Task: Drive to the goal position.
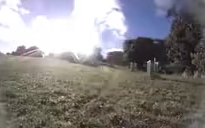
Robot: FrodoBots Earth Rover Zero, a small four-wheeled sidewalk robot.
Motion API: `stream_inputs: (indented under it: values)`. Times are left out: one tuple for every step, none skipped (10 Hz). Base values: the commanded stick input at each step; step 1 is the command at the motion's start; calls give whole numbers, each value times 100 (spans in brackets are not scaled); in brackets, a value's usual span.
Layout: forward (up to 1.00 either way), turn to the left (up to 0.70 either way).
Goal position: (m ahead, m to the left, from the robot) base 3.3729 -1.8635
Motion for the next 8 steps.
stream_inputs:
  values:
    - [50,0]
    - [50,0]
    - [50,0]
    - [50,0]
    - [50,0]
    - [50,0]
    - [50,0]
    - [50,0]
